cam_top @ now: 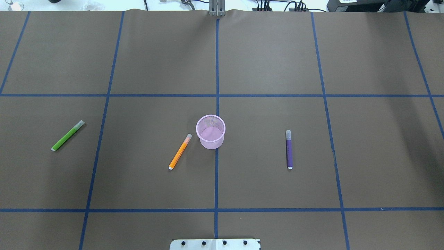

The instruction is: Collect pens into pen holder

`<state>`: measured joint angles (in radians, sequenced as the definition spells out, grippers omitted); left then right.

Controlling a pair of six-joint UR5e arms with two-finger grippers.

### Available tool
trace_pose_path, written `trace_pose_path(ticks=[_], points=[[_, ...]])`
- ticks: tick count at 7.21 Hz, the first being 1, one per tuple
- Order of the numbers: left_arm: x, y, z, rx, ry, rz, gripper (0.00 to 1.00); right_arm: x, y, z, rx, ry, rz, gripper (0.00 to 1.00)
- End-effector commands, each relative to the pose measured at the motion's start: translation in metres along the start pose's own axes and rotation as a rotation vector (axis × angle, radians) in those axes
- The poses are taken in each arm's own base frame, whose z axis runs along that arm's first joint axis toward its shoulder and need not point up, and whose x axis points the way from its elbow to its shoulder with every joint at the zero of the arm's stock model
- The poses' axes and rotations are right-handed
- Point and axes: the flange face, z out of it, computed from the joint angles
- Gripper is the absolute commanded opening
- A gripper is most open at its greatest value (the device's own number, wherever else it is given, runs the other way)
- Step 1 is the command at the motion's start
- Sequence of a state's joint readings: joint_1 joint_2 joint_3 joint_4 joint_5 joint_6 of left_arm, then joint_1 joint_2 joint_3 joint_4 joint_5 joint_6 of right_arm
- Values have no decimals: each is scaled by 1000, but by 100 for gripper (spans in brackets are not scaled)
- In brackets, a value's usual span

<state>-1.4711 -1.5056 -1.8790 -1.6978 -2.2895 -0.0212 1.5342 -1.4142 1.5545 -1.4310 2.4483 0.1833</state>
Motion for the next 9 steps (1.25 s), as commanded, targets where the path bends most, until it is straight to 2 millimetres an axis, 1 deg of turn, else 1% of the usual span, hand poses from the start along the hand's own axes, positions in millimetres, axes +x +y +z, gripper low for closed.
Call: trace_pose_path(ticks=[1, 2, 3, 4, 5, 6, 7, 8, 9], points=[[3, 9, -1, -6, 15, -35, 100, 27, 2, -13, -83, 68, -84, 100], [4, 13, 3, -15, 69, -43, 100, 29, 6, -22, -69, 73, -91, 100], [2, 24, 6, -23, 81, -44, 100, 22, 9, -30, -53, 95, -108, 100], [6, 23, 3, -10, 90, -26, 100, 28, 21, -26, -61, 100, -93, 100], [13, 23, 1, 19, 140, -2, 100, 36, 33, -19, -69, 91, -79, 100], [21, 21, 3, 17, 173, 1, 100, 38, 37, -17, -62, 81, -88, 100], [63, 3, 22, -7, 212, 30, 100, 46, 56, -4, -53, 59, -113, 100], [112, -22, 37, -5, 250, 138, 99, 58, 78, 4, -12, 54, -164, 100], [151, -35, 49, -26, 282, 161, 100, 55, 81, 14, 37, 48, -245, 100]])
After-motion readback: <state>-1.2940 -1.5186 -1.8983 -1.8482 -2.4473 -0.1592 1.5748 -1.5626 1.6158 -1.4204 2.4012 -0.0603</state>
